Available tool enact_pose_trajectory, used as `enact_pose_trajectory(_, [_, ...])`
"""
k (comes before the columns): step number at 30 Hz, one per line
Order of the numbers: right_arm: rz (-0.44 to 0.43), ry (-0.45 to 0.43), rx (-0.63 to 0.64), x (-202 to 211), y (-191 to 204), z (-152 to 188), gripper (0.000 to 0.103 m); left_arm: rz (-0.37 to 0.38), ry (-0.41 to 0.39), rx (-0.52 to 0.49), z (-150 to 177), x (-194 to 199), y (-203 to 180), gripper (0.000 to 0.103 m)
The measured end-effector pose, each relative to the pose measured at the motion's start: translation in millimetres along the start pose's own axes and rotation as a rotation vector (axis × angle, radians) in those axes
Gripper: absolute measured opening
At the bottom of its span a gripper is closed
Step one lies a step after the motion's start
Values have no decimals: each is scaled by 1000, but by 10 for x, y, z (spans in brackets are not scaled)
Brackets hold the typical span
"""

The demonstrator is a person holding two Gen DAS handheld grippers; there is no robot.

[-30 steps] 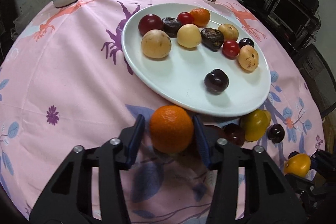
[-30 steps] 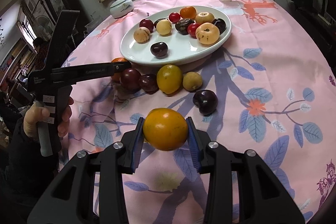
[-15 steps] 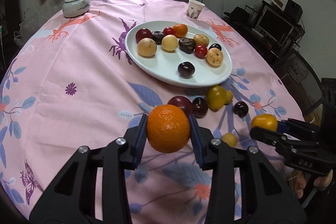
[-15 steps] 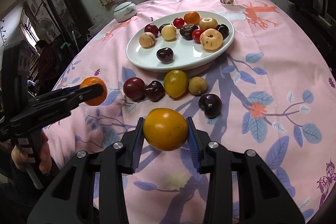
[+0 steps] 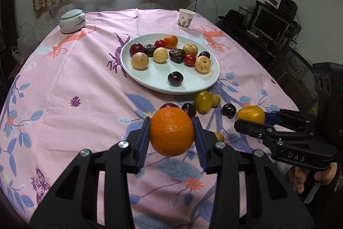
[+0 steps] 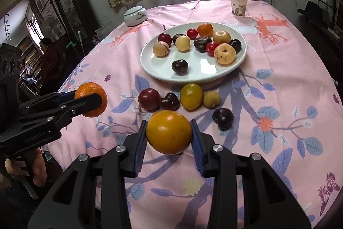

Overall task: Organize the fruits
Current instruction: 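Carry both fruits onto the white plate and open both tools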

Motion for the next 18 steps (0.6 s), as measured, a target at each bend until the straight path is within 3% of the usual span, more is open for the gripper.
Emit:
enact_pose_trajectory(5, [51,-34,80,-129,7,-510,39,-49,54,13,-389,-259,276,39])
enact_pose_trajectory(10, [85,-24,150,-548,-4,-1018,39,-76,100,48,-886,-828,538,39])
enact_pose_trajectory(18, [119,48,157,-1112,-148,-1180,39,-29,190,85,-926,-1459,554,40])
Point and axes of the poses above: each gripper's, at about its wrist camera, not at the fingertips, and x roughly against the way its jaws point, y to its left, z to its underside, the point moved 10 cm from there along -x, roughly the way its jaws point, and after that the axes turned 10 degrees about -x, right-handed, at the moved point
